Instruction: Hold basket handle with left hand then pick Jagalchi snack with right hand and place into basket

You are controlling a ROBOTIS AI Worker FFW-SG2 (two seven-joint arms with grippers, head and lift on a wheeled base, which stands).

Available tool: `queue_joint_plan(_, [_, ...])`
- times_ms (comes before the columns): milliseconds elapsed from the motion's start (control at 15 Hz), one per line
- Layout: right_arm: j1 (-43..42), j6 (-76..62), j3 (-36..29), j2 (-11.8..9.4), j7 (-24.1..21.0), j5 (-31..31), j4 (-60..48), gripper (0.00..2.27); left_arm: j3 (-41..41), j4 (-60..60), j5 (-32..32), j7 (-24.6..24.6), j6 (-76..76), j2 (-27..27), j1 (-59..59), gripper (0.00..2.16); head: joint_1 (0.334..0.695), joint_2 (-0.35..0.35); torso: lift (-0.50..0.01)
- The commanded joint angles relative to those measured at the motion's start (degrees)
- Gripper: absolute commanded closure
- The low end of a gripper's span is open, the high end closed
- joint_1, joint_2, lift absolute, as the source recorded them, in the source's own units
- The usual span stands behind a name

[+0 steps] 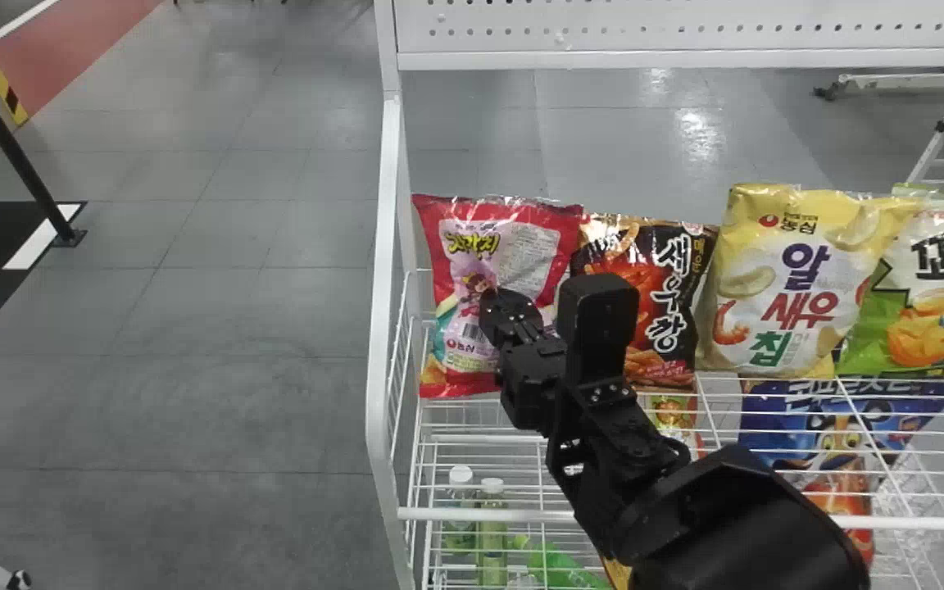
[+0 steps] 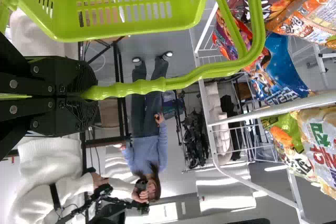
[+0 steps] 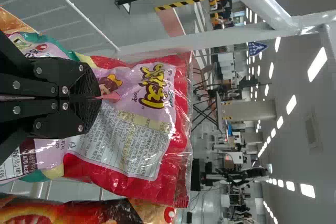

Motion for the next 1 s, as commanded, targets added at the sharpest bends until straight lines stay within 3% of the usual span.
queue_joint_plan(0, [3.4, 1.54, -0.2, -2.41, 0.01, -0.91, -6.81, 1.8, 0.0, -0.06, 0.0, 0.02, 0.16, 0.0, 0.02, 1.52, 0.695, 0.017, -0.01])
queue_joint_plan(533, [13.42, 17.36, -1.43, -9.62, -2.54, -3.99, -29.31, 1.8, 0.0, -0.59, 0.0, 0.2, -0.02, 0.0, 0.46, 1.52, 0.695, -0.012, -0.01])
queue_joint_plan(800, [21.15, 33.89, -7.23, -13.39, -4.57, -4.08, -42.93, 1.8, 0.0, -0.85, -0.09, 0.11, -0.02, 0.0, 0.55, 1.52, 0.695, -0.073, -0.01])
queue_joint_plan(933, [25.55, 43.03, -12.24, -14.19, -4.65, -6.54, -48.99, 1.8, 0.0, -0.76, 0.0, 0.11, -0.02, 0.09, 0.55, 1.52, 0.695, -0.125, -0.01])
